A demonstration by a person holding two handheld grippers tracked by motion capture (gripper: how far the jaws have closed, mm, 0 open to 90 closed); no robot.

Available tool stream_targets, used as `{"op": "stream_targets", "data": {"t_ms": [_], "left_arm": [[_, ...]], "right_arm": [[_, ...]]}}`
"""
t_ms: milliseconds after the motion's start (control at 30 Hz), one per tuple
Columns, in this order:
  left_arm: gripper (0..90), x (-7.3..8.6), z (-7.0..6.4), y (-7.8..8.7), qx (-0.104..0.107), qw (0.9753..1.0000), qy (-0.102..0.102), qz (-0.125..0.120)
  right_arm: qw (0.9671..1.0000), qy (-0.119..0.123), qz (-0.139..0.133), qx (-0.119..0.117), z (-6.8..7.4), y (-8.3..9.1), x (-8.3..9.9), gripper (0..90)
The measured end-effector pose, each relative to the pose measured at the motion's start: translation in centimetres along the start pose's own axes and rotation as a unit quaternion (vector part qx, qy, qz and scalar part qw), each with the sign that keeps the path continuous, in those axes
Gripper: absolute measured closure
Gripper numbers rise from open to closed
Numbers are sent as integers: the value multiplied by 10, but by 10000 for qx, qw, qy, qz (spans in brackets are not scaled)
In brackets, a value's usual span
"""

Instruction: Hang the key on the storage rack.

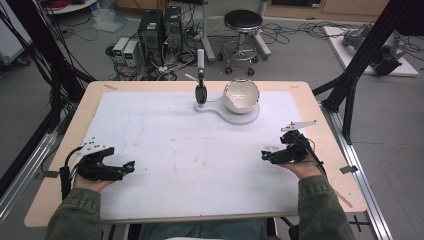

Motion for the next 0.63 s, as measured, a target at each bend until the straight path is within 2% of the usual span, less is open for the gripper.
{"op": "stream_targets", "data": {"t_ms": [233,333,633], "left_arm": [[17,0,0,-1,19,10000,-2,52],[17,1,-1,-1,21,10000,16,64],[17,1,0,-2,38,9999,-5,97]], "right_arm": [[10000,-17,63,10,-4,-5,15,7],[9999,-109,51,-5,-5,-7,21,7],[9999,-106,-19,77,-5,-4,25,7]]}}
Point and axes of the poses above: each handheld gripper's, and its own axes: y roughly backward along the jaws, x roughly out of its underside, z roughly to its left, the point moved 3 cm from there along -y, roughly forward along the jaws, and after that the axes turned 9 degrees about -y, right-handed, at the moved point
